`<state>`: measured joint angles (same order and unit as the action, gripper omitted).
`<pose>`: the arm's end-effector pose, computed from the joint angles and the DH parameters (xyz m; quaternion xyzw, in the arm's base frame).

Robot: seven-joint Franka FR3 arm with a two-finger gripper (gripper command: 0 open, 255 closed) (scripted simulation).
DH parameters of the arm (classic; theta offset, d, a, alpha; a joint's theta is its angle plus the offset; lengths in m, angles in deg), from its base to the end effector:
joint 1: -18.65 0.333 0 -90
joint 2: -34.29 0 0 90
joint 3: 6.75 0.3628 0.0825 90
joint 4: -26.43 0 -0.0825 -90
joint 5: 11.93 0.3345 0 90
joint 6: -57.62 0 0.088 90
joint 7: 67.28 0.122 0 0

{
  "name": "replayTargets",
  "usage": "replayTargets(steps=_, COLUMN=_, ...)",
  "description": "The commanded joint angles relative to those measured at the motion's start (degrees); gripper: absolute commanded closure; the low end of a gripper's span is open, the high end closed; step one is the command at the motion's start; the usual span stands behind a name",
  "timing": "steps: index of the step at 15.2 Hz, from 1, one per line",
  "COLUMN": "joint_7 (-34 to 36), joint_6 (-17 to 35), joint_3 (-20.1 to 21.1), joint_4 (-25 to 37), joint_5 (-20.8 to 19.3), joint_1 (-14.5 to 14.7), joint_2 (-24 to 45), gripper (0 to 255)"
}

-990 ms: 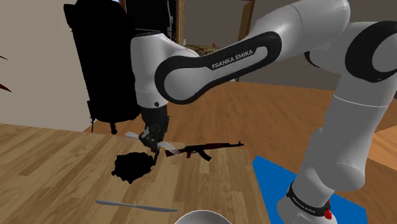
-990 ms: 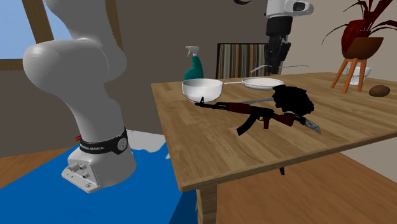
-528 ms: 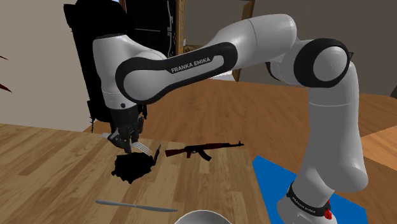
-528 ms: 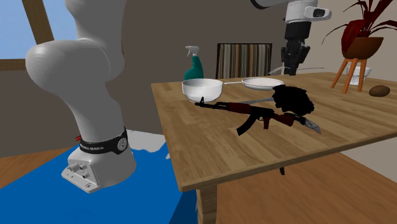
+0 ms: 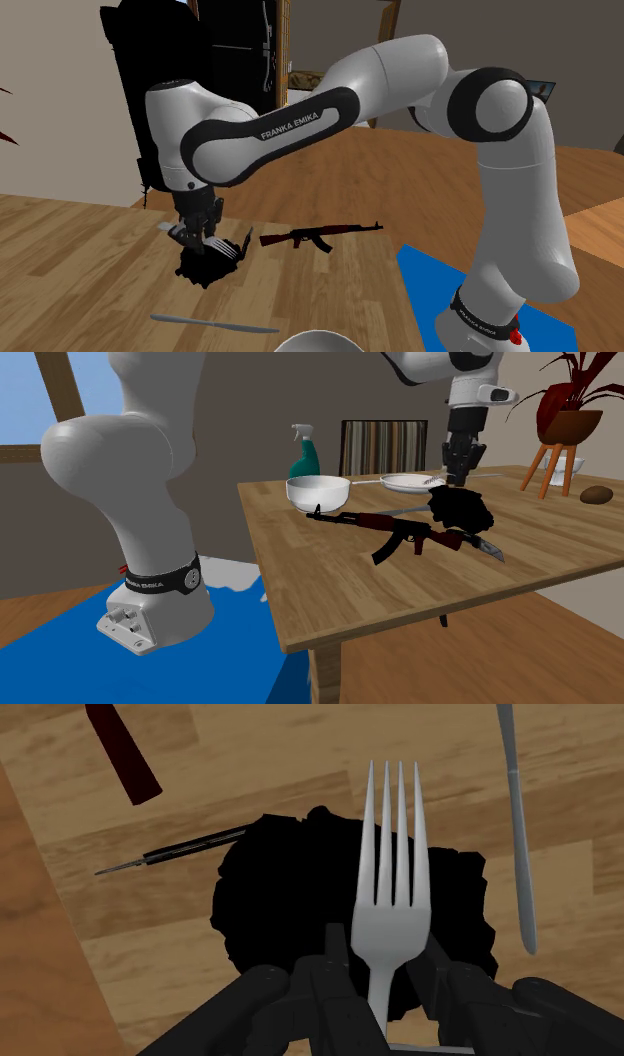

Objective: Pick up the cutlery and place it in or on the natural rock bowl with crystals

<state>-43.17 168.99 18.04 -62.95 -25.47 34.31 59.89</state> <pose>0.5328 0.3680 0.4510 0.9855 0.1682 0.0018 0.0205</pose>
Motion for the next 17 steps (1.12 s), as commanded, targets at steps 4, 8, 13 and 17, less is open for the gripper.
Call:
replayTargets(steps=4, joint_7=0.1, joint_6=0.5, joint_3=-0.1, joint_4=-0.3, joint_5=-0.1, joint_1=0.0, joint_2=0.2, gripper=255)
replayTargets(steps=8, joint_7=0.1, joint_6=0.5, joint_3=-0.1, joint_4=-0.3, joint_5=-0.1, joint_1=0.0, joint_2=0.2, gripper=0)
replayTargets(steps=13, joint_7=0.1, joint_6=0.5, joint_3=-0.1, joint_4=-0.3, joint_5=-0.1, joint_1=0.0, joint_2=0.2, gripper=0)
replayTargets(steps=17, joint_7=-0.6, joint_6=-6.0, joint_3=0.5, joint_4=5.0, joint_5=0.8, joint_1=0.4, joint_2=-1.2, gripper=0)
